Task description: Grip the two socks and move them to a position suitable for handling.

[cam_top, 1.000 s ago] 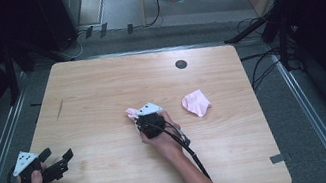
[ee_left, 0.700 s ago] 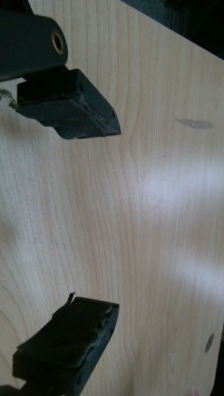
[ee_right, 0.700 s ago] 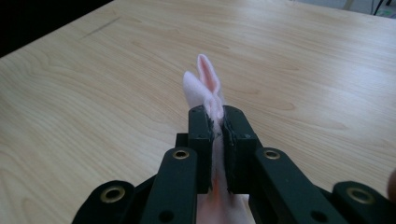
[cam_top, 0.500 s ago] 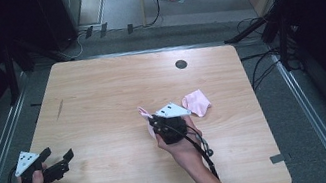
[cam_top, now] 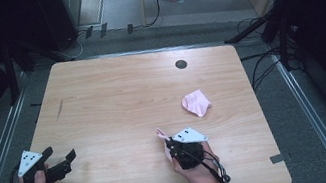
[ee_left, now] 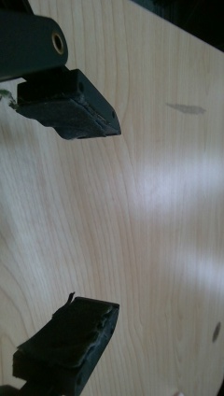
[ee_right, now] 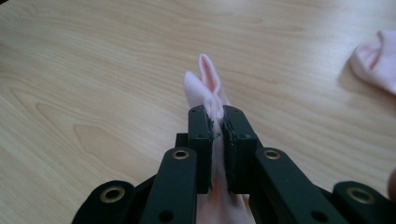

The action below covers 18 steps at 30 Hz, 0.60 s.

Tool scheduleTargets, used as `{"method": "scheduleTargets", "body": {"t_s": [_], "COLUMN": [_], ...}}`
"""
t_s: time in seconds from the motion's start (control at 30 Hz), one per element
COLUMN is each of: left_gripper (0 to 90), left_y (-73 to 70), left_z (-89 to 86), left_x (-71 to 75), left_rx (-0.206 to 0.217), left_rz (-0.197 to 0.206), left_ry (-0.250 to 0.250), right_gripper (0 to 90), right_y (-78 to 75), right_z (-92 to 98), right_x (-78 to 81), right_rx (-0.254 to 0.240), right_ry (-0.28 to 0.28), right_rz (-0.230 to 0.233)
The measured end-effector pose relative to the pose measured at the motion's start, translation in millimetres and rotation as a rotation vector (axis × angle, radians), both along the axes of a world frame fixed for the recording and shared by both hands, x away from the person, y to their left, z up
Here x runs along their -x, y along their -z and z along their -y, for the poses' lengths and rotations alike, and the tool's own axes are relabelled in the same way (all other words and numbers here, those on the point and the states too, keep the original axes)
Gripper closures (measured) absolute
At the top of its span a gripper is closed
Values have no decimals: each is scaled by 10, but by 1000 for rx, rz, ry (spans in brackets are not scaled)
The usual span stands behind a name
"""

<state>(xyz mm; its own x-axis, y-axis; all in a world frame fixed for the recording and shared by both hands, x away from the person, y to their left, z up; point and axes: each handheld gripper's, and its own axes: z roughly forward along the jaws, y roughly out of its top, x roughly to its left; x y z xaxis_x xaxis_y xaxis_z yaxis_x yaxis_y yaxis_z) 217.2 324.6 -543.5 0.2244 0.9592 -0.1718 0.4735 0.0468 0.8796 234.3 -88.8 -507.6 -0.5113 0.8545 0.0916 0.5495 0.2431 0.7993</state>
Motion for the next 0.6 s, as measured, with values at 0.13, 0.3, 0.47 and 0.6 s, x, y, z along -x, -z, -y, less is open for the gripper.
{"method": "scheduleTargets", "body": {"t_s": [0.13,0.3,0.47,0.6], "left_gripper": [132,132,135,138], "left_y": [-27,-49,-107,-130], "left_z": [94,168,401,587], "left_x": [9,8,19,35], "left_rx": [-21,-4,10,11], "left_rz": [6,-1,2,-3], "left_ry": [20,41,113,164], "right_gripper": [807,498,606,674], "right_y": [116,108,-54,-29], "right_z": [-70,-65,164,176], "right_x": [47,32,30,14], "right_rx": [-6,-78,-109,-95], "right_ry": [-2,-55,-63,-108], "right_rz": [-29,-78,-10,-5]}}
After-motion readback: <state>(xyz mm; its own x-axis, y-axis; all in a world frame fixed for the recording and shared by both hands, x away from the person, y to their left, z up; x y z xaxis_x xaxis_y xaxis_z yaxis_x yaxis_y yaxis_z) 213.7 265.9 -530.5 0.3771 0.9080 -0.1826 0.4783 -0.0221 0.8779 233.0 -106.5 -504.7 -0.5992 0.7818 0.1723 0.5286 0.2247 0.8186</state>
